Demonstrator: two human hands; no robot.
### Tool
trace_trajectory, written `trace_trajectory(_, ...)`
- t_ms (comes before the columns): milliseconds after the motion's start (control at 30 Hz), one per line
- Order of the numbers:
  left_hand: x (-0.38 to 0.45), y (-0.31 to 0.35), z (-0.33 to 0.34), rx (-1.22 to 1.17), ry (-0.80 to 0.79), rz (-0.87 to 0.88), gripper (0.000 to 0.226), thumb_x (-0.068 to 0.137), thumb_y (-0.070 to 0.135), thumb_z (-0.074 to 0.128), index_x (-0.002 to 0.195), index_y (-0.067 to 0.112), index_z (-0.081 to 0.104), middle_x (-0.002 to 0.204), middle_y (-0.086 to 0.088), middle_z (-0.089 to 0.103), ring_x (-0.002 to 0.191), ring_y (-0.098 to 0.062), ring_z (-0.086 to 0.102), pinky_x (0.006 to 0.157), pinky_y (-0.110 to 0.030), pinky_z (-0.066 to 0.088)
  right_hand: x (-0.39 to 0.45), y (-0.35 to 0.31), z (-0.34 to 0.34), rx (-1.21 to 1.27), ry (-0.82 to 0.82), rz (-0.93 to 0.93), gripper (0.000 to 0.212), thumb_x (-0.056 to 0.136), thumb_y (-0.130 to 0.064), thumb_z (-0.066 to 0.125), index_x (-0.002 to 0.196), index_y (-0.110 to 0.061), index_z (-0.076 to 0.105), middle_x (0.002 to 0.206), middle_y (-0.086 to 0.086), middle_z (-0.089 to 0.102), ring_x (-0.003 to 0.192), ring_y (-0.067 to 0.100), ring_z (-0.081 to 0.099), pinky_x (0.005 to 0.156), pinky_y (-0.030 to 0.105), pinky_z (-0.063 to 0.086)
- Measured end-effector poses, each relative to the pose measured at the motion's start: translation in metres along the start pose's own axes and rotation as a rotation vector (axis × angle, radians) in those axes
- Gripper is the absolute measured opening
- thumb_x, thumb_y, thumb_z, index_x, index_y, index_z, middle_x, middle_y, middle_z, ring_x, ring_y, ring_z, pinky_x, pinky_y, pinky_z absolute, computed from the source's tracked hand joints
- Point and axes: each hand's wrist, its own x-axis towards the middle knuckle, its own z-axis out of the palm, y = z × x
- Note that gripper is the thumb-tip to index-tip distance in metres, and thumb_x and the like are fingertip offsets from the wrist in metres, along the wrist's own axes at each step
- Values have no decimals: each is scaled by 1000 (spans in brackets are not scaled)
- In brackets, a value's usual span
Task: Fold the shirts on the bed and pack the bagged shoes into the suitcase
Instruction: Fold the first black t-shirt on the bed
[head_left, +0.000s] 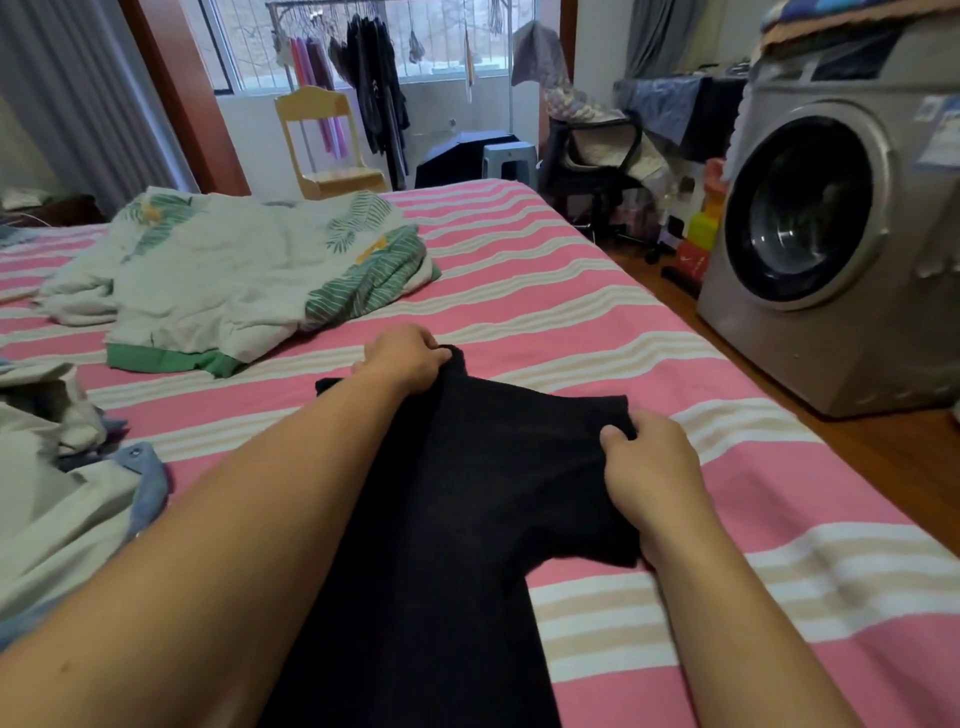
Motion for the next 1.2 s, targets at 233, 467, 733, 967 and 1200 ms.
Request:
trace_trajectory(233, -52, -5, 19, 132, 488, 244, 33, 103, 32, 45, 127, 12, 57, 126, -15, 55, 117, -36, 48, 99, -49, 36, 3, 0, 4, -87, 51, -15, 36, 104, -24, 44, 136, -12, 56, 129, 13, 61, 116, 37, 58, 95, 42, 48)
trace_trajectory(467, -198, -39, 21, 366, -167, 246, 60, 104, 60, 12, 160, 44, -3, 171, 2, -5, 156, -28, -9, 126, -49, -4, -24, -13, -3, 70, -44, 75, 31, 95, -33, 57, 120, -15, 63, 113, 6, 67, 100, 31, 63, 90, 46, 55)
trace_trajectory(733, -169, -26, -18, -388, -358, 43, 57, 100, 64, 35, 153, 45, 34, 167, 3, 21, 154, -32, 18, 126, -49, 10, -48, -97, -18, 81, -373, -1, 16, 85, -10, 64, 100, -13, 62, 106, 20, 71, 90, 35, 71, 83, 53, 60)
trace_trajectory(967, -189, -82, -55, -1669, -338, -524, 55, 105, 50, 36, 123, 1, 55, 114, -20, 68, 102, -31, 68, 77, -41, 58, -80, -148, 52, -156, -854, -90, 51, 101, -23, 57, 146, -15, 33, 102, 18, 60, 75, 30, 70, 65, 39, 62)
trace_trajectory(1200, -202, -71, -35, -1144, -159, -224, 75, 92, 5, 68, 154, 24, 31, 139, -10, 56, 117, -25, 63, 95, -35, 54, -40, -60, 59, -993, -601, -455, 62, 102, -59, 31, 158, -42, 14, 167, 8, 9, 151, 34, 10, 123, 45, 14)
